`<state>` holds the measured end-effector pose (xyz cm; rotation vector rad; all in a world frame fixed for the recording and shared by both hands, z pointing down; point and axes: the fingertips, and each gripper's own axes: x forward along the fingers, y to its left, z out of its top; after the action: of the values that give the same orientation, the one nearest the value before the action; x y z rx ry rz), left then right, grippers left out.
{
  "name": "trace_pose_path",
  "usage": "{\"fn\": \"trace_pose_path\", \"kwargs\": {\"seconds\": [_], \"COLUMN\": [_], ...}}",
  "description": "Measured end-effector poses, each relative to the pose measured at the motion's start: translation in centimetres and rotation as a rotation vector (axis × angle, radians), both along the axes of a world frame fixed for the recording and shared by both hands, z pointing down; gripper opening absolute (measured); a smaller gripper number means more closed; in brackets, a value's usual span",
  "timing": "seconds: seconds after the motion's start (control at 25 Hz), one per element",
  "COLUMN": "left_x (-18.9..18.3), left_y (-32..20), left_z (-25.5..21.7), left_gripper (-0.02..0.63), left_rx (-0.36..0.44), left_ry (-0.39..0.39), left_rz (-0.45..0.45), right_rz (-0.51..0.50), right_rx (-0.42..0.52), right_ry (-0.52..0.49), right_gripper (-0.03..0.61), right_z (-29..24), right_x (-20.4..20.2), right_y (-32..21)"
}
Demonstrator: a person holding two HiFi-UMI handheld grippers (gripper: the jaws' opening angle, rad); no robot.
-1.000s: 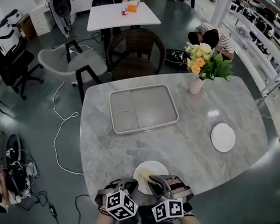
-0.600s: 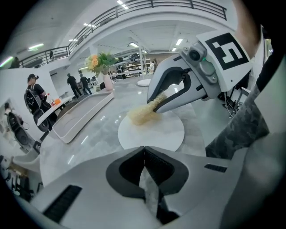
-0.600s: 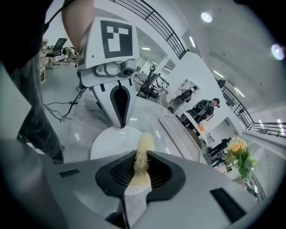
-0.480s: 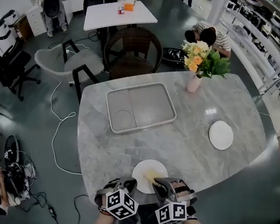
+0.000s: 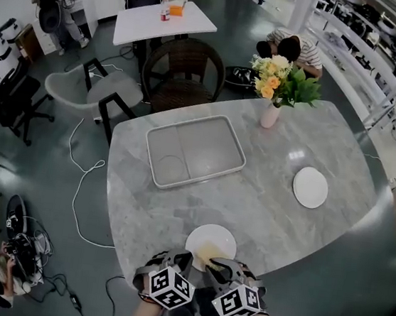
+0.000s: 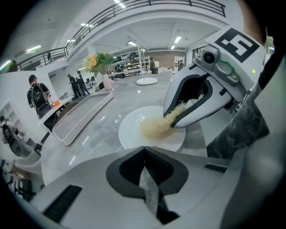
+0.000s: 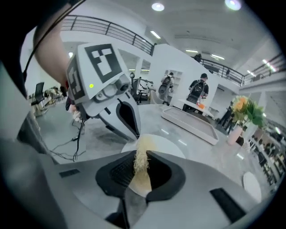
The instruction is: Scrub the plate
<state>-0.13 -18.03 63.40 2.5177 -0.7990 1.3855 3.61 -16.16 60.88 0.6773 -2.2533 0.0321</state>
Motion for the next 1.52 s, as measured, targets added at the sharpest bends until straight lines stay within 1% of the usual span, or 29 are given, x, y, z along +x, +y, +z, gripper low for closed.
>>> {"fn": "trace_pose_path", "kwargs": {"seconds": [0.16,0.24,0.32,0.44,0.6,0.68,0.8,0.92,1.12,1.36,1.52], "left_x": [0.0,0.0,0.1,0.2,0.7,0.8,0.8,0.7,0.7,0.6,0.5], "left_y": [0.0,0.3,0.3,0.3,0.3,0.3,0.2,0.1,-0.3,-0.5,-0.6], "left_z": [-0.1,-0.1,0.1,0.2,0.1,0.1,0.1,0.1,0.1,0.2,0.2], "left_gripper": [0.012,0.012,0.012,0.012,0.012,0.012,0.012,0.012,0.012,0.012,0.012], "left_rx": [0.004,0.004,0.006,0.003,0.001,-0.001,-0.005,-0.006,-0.011,-0.02,-0.019], "left_ry": [-0.001,-0.003,-0.005,-0.005,-0.02,-0.025,-0.023,-0.022,-0.02,-0.008,-0.004], "left_rz": [0.005,0.01,0.017,0.024,0.035,0.037,0.03,0.022,0.008,-0.017,-0.026], "right_rz": [0.076,0.085,0.059,-0.046,-0.217,-0.264,-0.296,-0.303,-0.281,-0.186,-0.16], "right_rx": [-0.093,-0.102,-0.08,0.003,0.186,0.253,0.319,0.36,0.379,0.325,0.283], "right_ry": [-0.116,-0.137,-0.123,-0.037,0.155,0.225,0.295,0.343,0.377,0.364,0.353], "right_gripper": [0.067,0.067,0.067,0.066,0.066,0.065,0.064,0.064,0.064,0.064,0.064], "right_z": [-0.3,-0.5,-0.5,-0.2,0.0,0.0,-0.2,-0.2,-0.3,-0.9,-0.8], "right_x": [-0.8,-1.2,-1.7,-2.6,-2.7,-2.4,-1.7,-0.9,0.5,3.4,4.5], "right_y": [-0.9,-1.3,-1.9,-3.0,-4.2,-4.9,-6.0,-7.0,-7.7,-6.9,-5.0]}}
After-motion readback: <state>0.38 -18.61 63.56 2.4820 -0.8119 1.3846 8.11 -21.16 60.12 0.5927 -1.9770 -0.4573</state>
